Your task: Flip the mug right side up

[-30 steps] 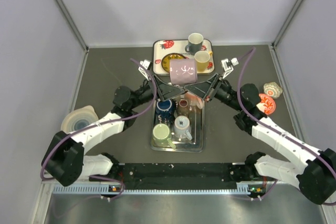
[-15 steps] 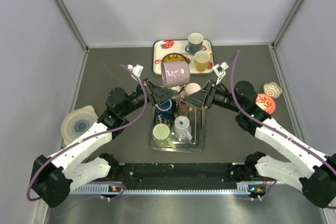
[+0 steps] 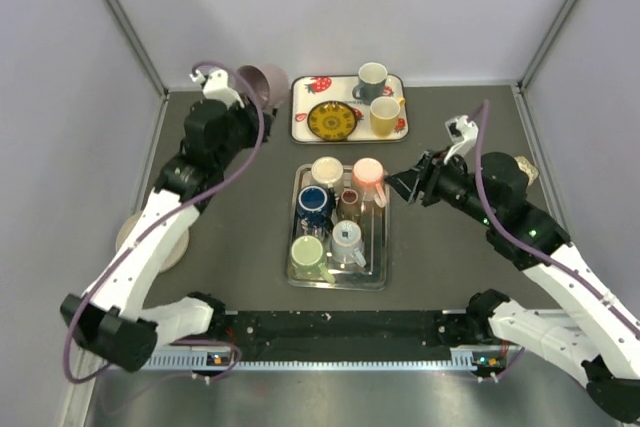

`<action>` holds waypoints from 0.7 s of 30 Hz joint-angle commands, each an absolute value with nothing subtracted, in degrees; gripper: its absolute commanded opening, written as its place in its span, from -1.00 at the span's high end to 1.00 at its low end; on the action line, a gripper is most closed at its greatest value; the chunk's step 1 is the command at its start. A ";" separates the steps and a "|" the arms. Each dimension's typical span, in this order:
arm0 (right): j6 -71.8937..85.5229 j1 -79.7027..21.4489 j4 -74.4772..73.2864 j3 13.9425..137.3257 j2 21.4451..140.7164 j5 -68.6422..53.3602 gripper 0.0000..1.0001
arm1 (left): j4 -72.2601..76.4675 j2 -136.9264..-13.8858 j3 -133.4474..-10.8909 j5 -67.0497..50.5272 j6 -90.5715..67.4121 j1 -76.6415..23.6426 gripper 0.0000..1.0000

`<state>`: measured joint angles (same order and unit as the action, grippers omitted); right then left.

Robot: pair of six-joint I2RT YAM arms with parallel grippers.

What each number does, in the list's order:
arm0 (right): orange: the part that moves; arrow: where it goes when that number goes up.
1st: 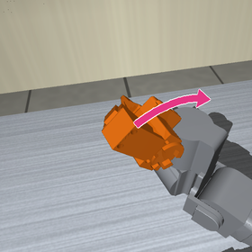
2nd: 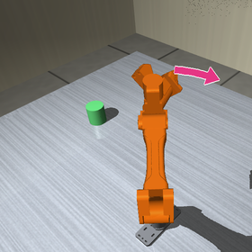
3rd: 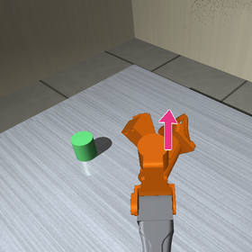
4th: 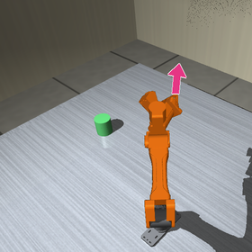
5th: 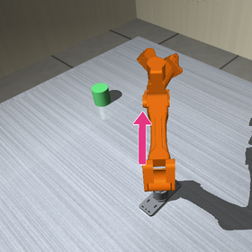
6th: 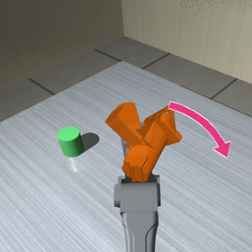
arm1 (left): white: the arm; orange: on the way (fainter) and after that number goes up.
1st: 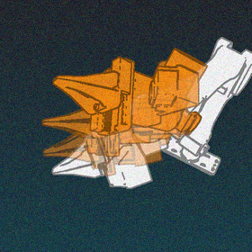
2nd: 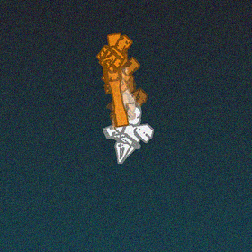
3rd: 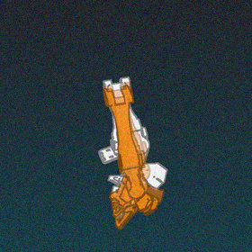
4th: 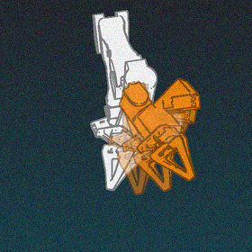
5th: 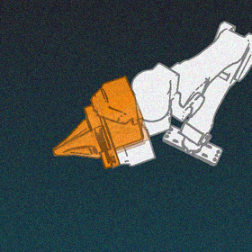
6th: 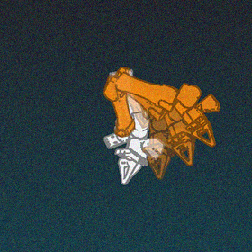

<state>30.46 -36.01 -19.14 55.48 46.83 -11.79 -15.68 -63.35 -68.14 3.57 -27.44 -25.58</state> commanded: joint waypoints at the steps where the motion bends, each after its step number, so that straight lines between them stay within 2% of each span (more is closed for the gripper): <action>1: 27.59 -36.48 -30.58 55.30 44.13 8.94 -0.20 | -24.26 -72.58 -72.06 10.70 -22.59 -17.67 1.00; 4: 25.14 -36.47 -29.27 51.42 42.01 11.77 -0.27 | -25.13 -81.10 -75.57 13.35 -20.13 -16.70 1.00; 10: 22.33 -36.56 -35.95 53.44 46.40 11.51 -0.47 | -23.99 -94.55 -83.22 15.12 -17.41 -15.03 1.00; 18: 24.60 -36.56 -35.77 51.06 49.83 18.28 -0.96 | -26.54 -110.38 -95.96 14.42 -17.05 -13.98 1.00; 21: 26.98 -36.56 -34.98 50.80 51.15 18.19 -0.98 | -27.86 -115.04 -100.18 13.98 -17.40 -13.54 1.00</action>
